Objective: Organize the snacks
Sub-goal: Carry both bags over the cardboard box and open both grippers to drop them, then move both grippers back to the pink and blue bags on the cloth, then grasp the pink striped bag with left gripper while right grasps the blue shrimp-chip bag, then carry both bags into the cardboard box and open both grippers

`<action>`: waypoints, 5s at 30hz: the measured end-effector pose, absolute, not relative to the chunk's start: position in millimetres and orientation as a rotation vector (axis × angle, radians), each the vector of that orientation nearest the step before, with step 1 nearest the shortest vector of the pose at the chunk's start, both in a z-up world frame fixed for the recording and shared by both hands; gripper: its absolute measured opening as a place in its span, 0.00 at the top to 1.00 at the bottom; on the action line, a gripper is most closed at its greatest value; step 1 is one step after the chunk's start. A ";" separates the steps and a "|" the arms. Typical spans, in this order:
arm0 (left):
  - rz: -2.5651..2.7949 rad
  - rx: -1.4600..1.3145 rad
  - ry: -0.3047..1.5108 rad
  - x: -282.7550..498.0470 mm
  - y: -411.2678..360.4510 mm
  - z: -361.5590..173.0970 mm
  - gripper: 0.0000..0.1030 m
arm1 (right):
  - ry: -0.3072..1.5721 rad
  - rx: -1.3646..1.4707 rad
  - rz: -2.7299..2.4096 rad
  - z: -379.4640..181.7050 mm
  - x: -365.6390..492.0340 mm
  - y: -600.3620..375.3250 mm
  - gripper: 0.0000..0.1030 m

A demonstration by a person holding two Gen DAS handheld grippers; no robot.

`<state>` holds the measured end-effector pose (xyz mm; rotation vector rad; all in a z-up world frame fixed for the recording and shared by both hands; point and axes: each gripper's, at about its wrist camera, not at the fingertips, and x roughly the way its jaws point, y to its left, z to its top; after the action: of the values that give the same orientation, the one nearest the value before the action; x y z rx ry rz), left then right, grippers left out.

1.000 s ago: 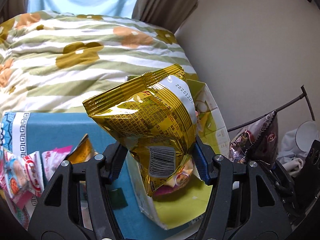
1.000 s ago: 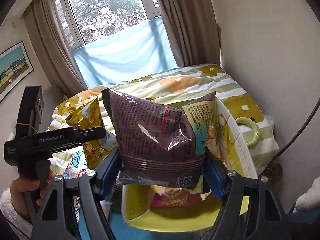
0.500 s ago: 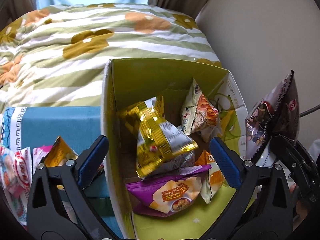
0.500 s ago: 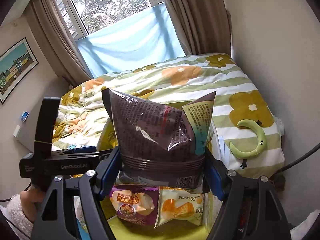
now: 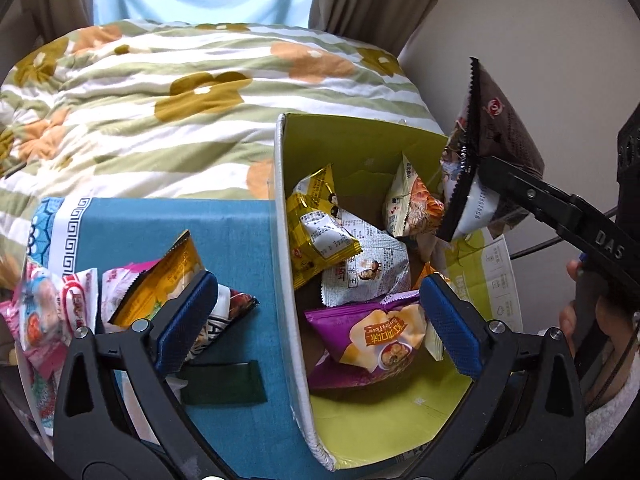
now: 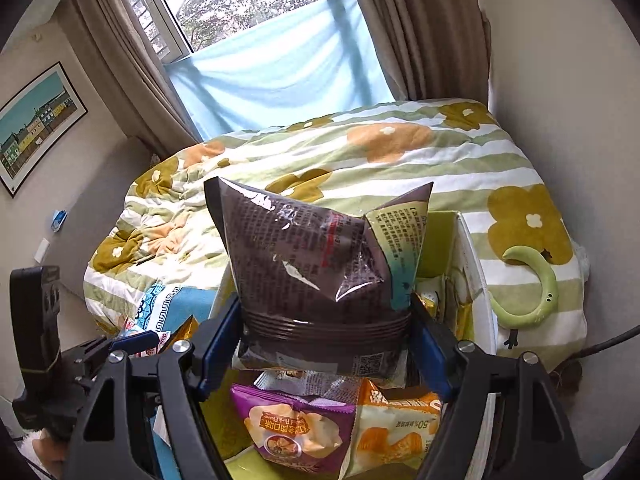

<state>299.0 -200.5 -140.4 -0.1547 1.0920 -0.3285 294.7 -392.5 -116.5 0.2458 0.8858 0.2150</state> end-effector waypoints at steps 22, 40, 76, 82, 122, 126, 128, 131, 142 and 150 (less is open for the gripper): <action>-0.233 -0.208 1.054 240.8 -160.3 -125.7 0.02 | 0.898 0.152 0.207 -121.0 262.0 -376.8 0.01; -0.150 -0.271 0.967 182.3 -15.8 -93.1 0.02 | 0.744 0.173 0.305 -71.6 213.6 -299.1 0.01; -0.045 -0.202 1.168 238.4 178.9 -263.7 0.02 | 1.105 -0.471 0.793 -245.6 290.0 9.0 0.01; -0.030 -0.178 1.183 255.2 177.0 -275.4 0.02 | 1.077 -0.711 0.877 -265.3 294.9 36.6 0.01; -0.112 -0.126 1.175 278.3 156.8 -271.2 0.44 | 1.214 -0.355 0.755 -266.5 332.6 6.9 0.49; -0.114 -0.128 1.153 272.7 160.9 -252.6 0.44 | 1.196 -0.315 0.744 -254.8 329.0 5.2 0.49; -0.118 -0.140 1.142 269.2 164.1 -242.2 0.44 | 1.183 -0.291 0.735 -246.2 326.2 3.8 0.49; -0.122 -0.147 1.139 264.9 167.9 -224.8 0.44 | 1.164 -0.250 0.721 -231.0 320.8 0.0 0.49; -0.259 -0.091 1.005 258.4 145.2 -145.8 0.44 | 1.044 -0.060 0.571 -156.5 279.9 -46.8 0.49; -0.370 -0.071 0.961 259.9 81.3 -109.5 0.44 | 1.001 0.038 0.406 -117.9 238.5 -122.6 0.49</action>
<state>259.9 81.3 -109.5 -0.0711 0.9605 -0.3703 238.5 -122.6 -117.9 0.0382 1.0014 0.4063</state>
